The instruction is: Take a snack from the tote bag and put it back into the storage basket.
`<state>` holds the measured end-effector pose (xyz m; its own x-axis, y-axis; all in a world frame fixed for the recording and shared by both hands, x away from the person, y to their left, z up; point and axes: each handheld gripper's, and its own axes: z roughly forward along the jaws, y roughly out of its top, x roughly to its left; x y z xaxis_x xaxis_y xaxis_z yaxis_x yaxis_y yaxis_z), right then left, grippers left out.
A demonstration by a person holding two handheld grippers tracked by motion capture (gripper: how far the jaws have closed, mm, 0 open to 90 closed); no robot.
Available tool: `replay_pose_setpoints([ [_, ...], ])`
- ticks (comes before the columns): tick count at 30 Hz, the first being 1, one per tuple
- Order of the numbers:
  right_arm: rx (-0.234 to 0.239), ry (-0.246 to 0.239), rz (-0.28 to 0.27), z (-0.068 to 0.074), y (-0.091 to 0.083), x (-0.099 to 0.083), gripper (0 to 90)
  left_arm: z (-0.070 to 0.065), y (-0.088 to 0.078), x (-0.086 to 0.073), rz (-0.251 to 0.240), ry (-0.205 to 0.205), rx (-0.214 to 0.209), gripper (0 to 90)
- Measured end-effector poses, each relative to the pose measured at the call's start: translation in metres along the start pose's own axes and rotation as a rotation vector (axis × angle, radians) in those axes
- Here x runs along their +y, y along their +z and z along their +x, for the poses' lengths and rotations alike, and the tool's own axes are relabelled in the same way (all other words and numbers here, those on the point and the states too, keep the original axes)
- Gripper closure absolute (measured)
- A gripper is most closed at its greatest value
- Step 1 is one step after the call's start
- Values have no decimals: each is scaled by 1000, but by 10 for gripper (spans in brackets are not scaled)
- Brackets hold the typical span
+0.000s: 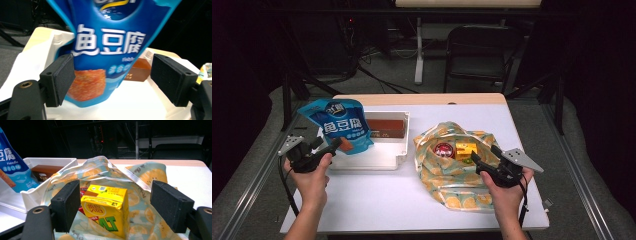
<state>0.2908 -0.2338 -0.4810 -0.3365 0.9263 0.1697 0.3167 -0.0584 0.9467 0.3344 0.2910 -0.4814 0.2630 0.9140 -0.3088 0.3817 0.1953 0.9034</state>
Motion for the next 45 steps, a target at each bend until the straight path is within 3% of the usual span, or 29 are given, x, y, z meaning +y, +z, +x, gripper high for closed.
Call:
replay_pose_setpoints([
  [4, 8, -10, 27, 4, 6, -3, 241, -12, 6, -6, 16, 20, -29, 202],
  [11, -17, 19, 60, 9, 21, -8, 200, -25, 14, -12, 36, 58, -59, 202],
  [20, -66, 62, 93, 19, 37, -15, 160, -34, 21, -18, 67, 81, -72, 207],
  [29, -107, 84, 99, 20, 48, -17, 149, -41, 25, -22, 76, 89, -86, 207],
  [45, -140, 74, 106, 26, 63, -23, 143, -48, 30, -26, 87, 94, -101, 211],
])
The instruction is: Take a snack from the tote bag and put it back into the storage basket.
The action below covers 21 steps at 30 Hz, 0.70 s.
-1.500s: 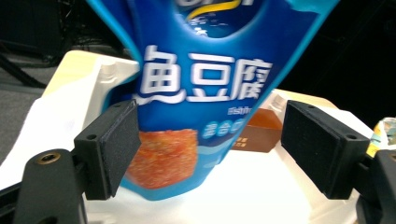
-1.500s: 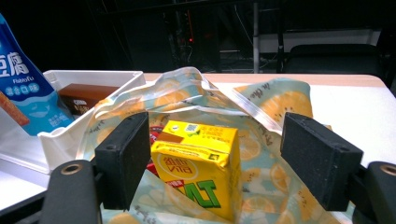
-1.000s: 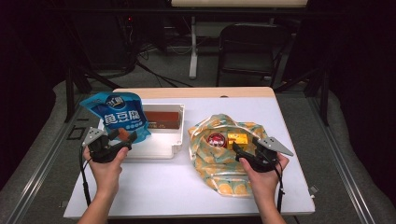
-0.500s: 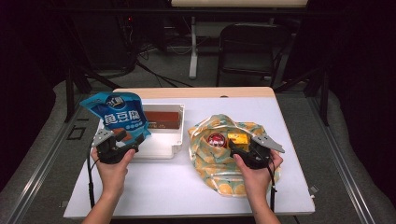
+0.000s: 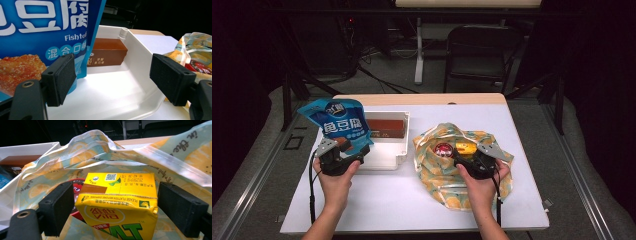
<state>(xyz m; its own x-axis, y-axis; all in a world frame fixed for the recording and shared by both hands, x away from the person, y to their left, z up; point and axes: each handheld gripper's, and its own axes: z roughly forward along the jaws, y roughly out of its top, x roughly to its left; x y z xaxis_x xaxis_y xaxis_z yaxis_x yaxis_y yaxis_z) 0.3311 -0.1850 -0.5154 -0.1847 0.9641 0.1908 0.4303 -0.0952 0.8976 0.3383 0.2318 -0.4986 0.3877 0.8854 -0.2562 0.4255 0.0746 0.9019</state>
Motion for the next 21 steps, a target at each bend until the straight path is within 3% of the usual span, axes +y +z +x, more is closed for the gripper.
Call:
replay_pose_setpoints([
  [10, -23, 3, 4, 3, 8, -2, 138, -3, 1, -1, 9, 9, -5, 214],
  [17, -47, 55, 0, 5, 12, -3, 138, -4, 4, -2, 14, 12, -3, 214],
  [21, -52, 45, -1, 6, 14, -6, 129, -4, 4, -2, 15, 17, -5, 215],
])
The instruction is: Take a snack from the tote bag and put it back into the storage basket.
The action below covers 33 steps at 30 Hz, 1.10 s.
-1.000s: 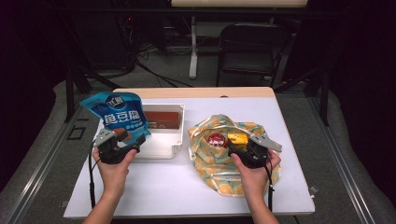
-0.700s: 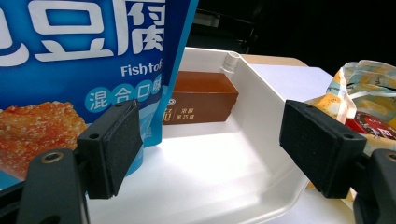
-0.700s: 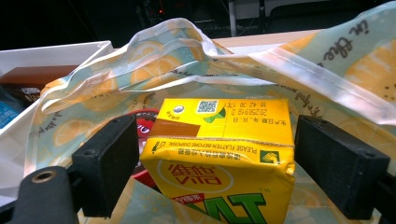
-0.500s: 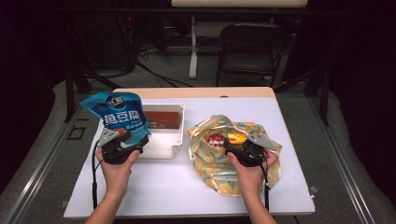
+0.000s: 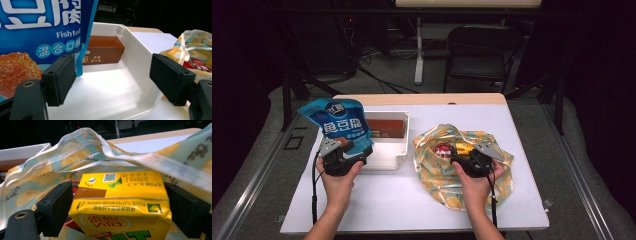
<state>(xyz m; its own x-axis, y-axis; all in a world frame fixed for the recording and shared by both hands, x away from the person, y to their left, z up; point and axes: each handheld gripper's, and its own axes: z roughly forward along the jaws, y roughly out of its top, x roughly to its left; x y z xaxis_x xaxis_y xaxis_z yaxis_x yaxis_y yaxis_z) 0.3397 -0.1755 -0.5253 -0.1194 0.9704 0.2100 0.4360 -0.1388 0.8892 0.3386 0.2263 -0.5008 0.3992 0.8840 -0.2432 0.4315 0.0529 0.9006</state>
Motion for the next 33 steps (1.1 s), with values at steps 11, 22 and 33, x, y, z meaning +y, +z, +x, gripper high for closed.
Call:
replay_pose_setpoints([
  [11, -12, -23, -1, -1, 11, -5, 141, -3, 4, -1, 7, 5, -11, 219],
  [22, -41, -79, -41, -2, 5, -5, 280, -5, 4, -2, 7, 12, -15, 221],
  [33, 13, -79, -13, -12, 2, 0, 292, -6, 7, -2, 9, 16, -25, 227],
])
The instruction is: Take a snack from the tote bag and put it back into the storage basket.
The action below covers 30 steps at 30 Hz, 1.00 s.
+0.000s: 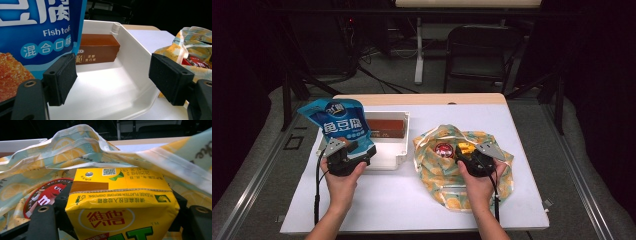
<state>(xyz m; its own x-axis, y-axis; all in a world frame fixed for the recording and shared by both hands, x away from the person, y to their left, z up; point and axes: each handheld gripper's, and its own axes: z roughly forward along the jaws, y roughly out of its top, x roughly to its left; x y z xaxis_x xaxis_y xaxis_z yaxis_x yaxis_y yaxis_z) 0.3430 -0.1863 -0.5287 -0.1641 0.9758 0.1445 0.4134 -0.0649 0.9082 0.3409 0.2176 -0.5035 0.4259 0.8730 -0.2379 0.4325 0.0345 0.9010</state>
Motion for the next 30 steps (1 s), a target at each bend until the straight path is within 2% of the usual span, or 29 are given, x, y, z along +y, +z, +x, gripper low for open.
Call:
replay_pose_setpoints([
  [4, 17, -4, 7, -2, -3, 3, 293, -1, 1, 0, 2, 3, -8, 230],
  [8, 25, -20, -13, 0, -10, 10, 294, -5, 2, 0, 0, 9, -20, 230],
  [15, 60, -15, -38, 0, -24, 27, 294, -11, 5, 2, -2, 17, -43, 229],
  [24, 98, -19, -63, 2, -41, 43, 294, -28, 10, 3, -8, 50, -92, 236],
  [25, 100, -20, -63, 3, -43, 44, 295, -31, 11, 3, -12, 45, -101, 235],
  [30, 121, -25, -77, 6, -50, 51, 295, -41, 14, 4, -8, 69, -141, 233],
])
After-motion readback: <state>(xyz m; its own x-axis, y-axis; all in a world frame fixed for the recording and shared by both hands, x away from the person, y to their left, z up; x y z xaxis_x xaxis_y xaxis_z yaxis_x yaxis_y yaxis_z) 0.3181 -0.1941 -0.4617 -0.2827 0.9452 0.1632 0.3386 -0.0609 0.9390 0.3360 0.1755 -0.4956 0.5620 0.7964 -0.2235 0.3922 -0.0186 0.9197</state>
